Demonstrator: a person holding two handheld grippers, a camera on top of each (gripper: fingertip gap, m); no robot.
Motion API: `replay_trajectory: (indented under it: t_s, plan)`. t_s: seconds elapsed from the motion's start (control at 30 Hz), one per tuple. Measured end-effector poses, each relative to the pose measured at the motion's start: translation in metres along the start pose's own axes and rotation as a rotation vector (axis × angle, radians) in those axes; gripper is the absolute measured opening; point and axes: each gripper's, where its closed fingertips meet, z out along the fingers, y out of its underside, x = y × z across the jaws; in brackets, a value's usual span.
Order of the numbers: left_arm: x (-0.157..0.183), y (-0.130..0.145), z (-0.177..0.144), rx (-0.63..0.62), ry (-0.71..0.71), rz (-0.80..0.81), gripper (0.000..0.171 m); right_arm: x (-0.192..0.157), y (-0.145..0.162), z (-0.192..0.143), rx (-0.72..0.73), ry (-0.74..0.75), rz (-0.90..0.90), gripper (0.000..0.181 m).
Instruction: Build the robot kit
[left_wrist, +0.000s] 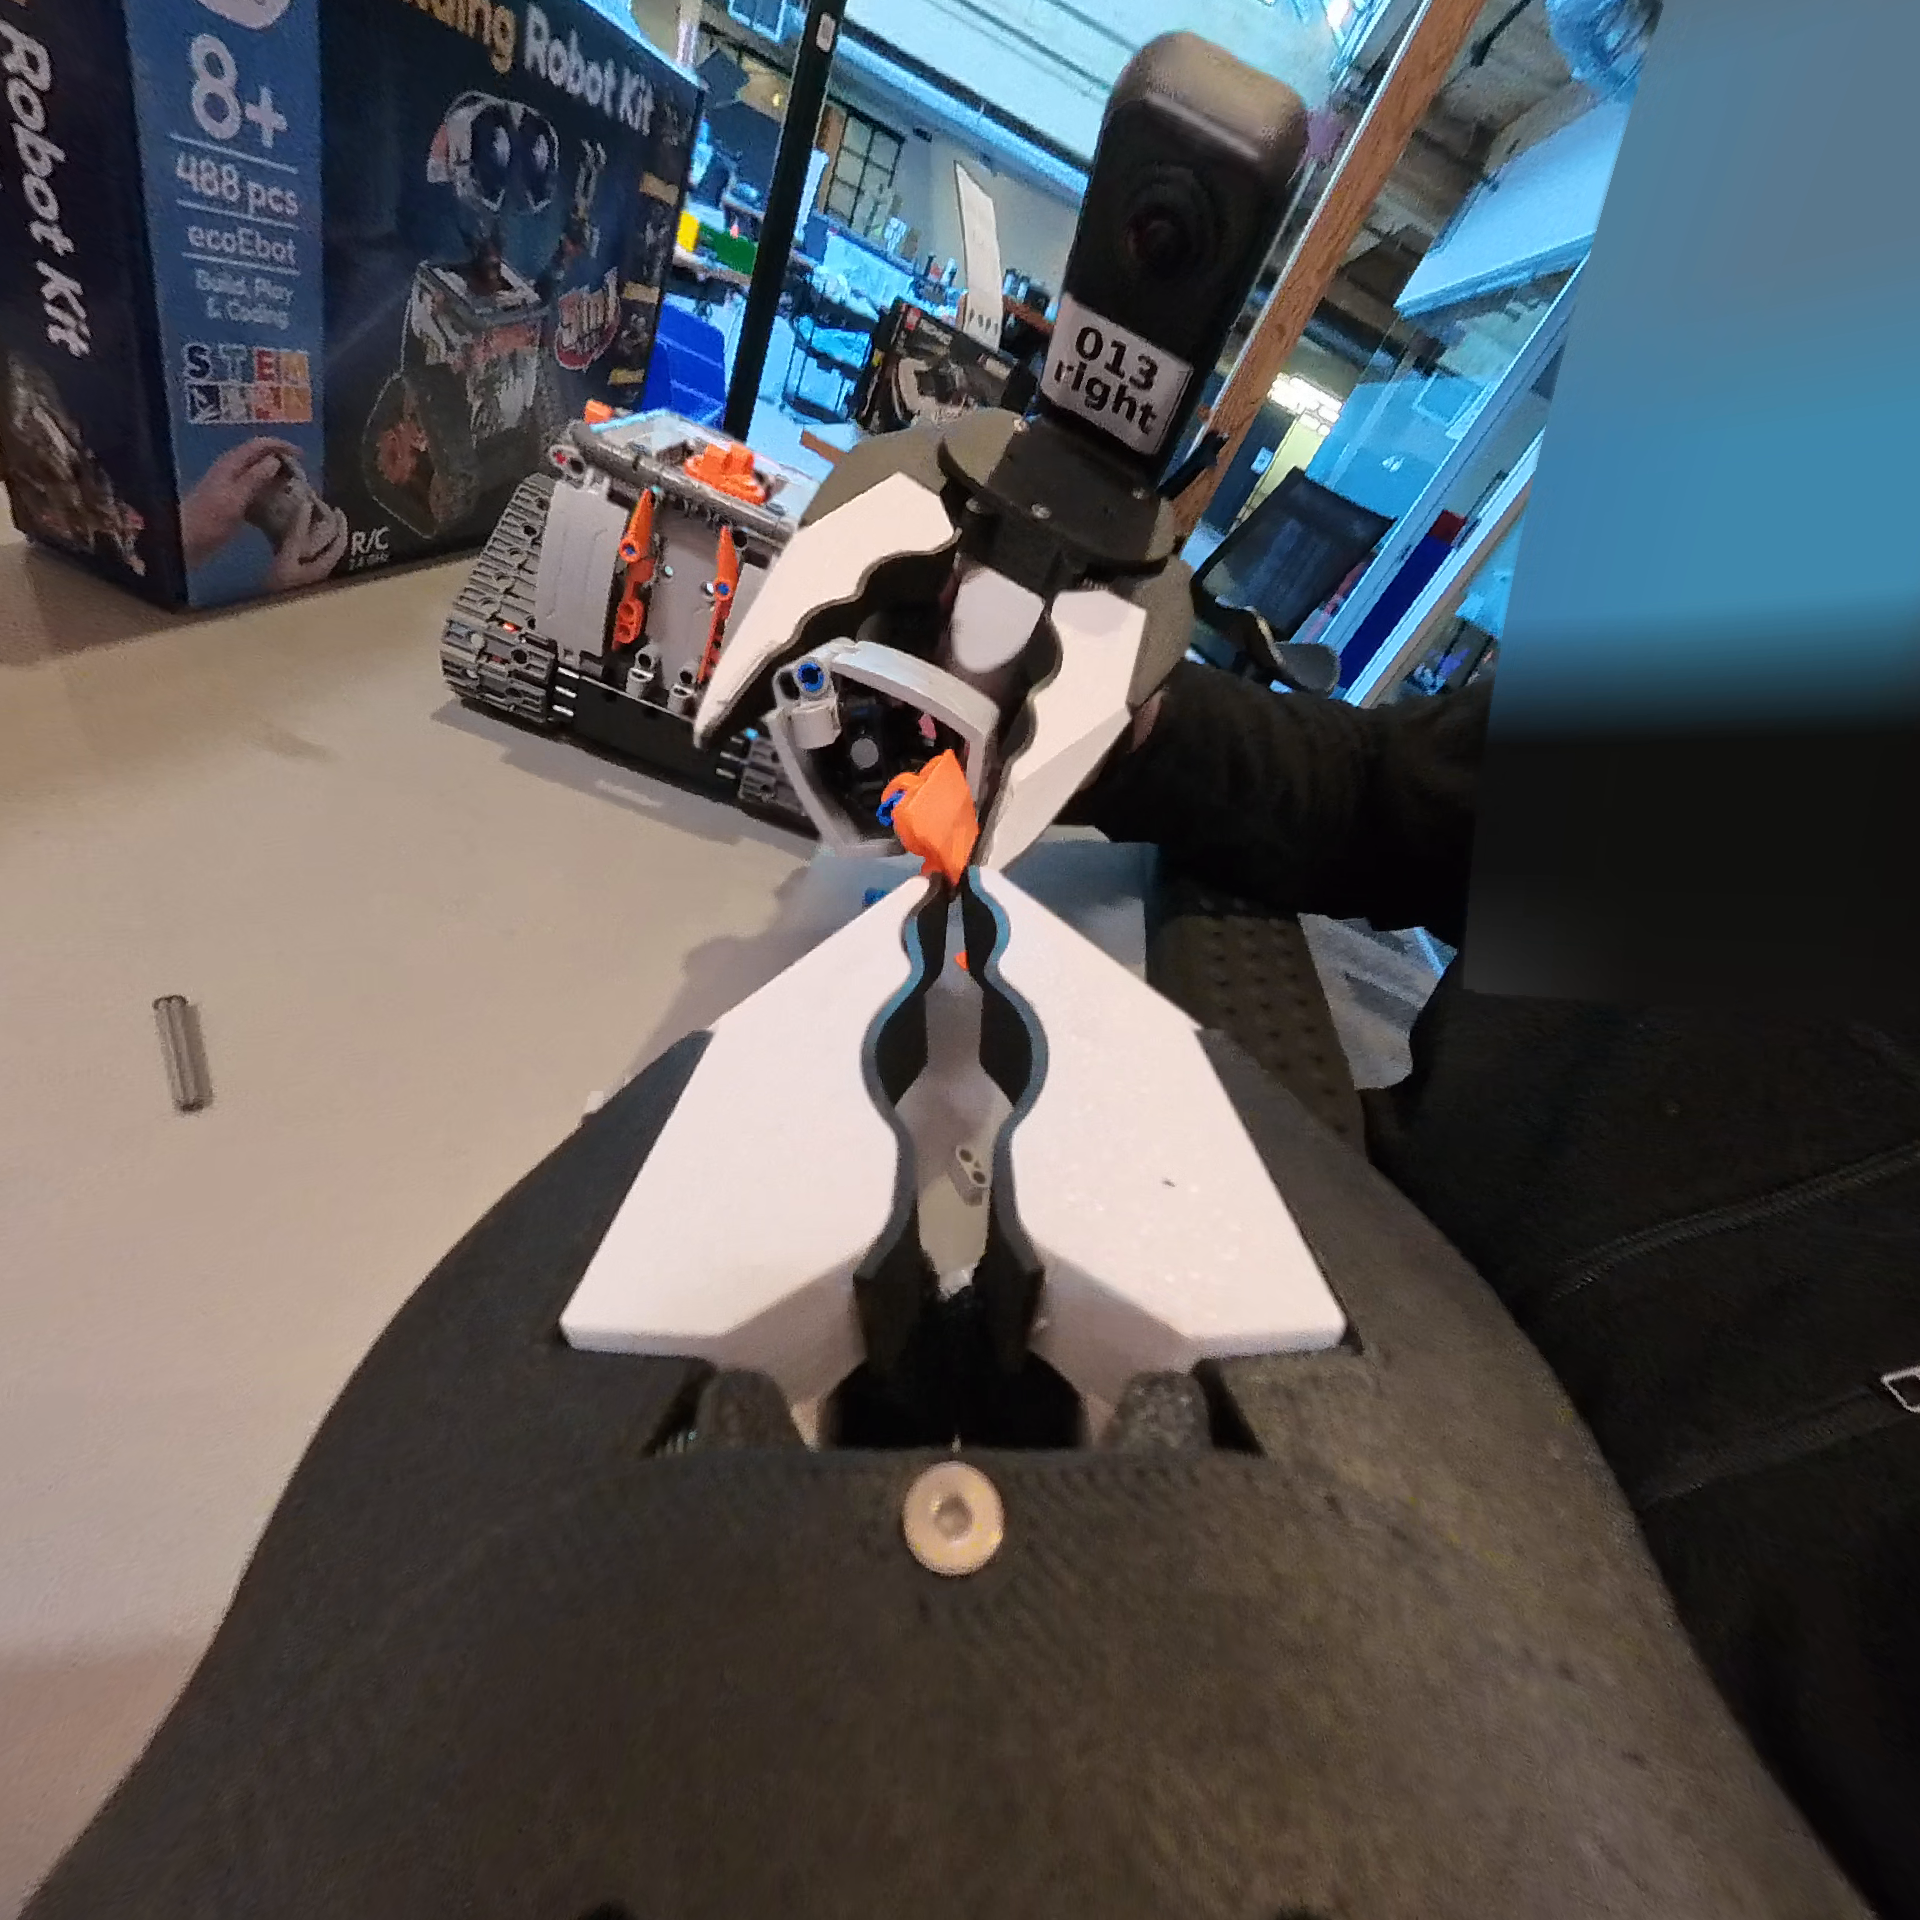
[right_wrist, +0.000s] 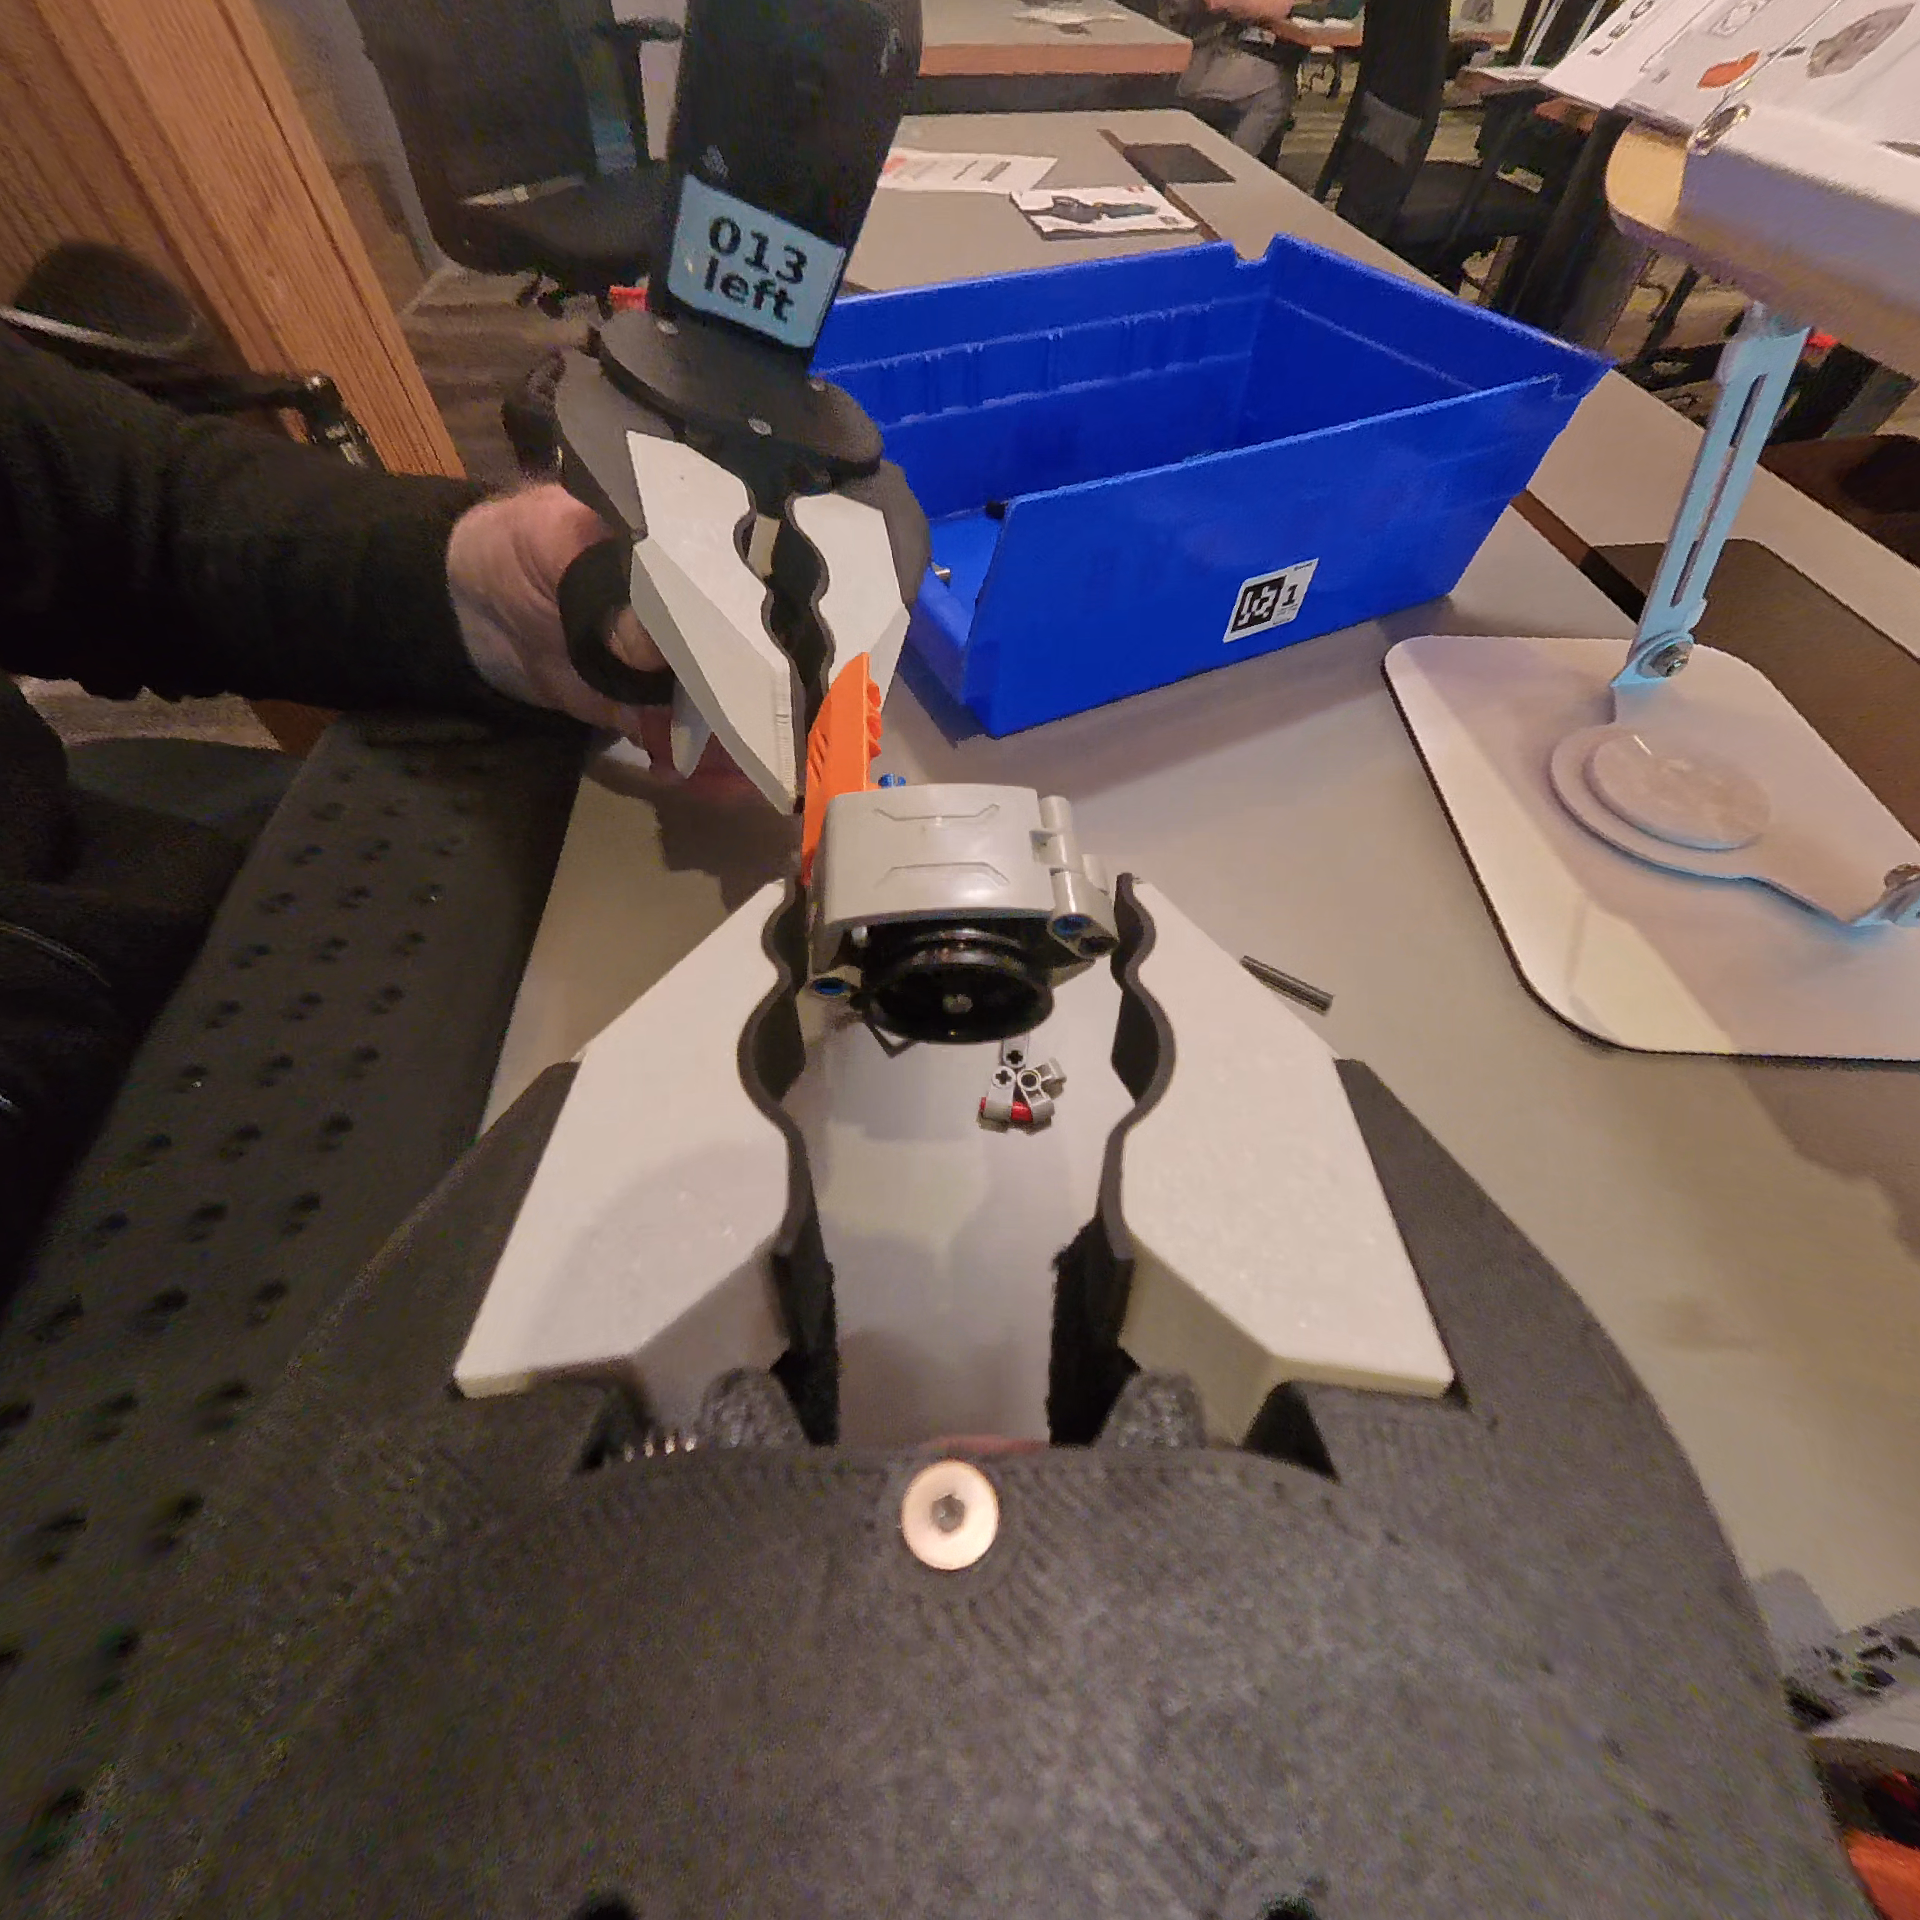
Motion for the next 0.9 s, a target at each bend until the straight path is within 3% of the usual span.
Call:
replay_trajectory:
  t_s: [0.23, 0.37, 0.9]
  plan:
    - [0.008, -0.007, -0.001, 0.043, 0.064, 0.028, 0.007, -0.005, -0.007, -0.004, -0.01, 0.003, -0.023, 0.057]
    - [0.011, -0.012, -0.002, 0.066, 0.073, 0.031, 0.002, -0.007, -0.013, -0.005, 0.014, 0.013, -0.029, 0.057]
    - [0.021, -0.047, -0.021, 0.277, 0.188, -0.029, 0.0, -0.002, -0.045, -0.029, 0.26, -0.065, 0.099, 0.038]
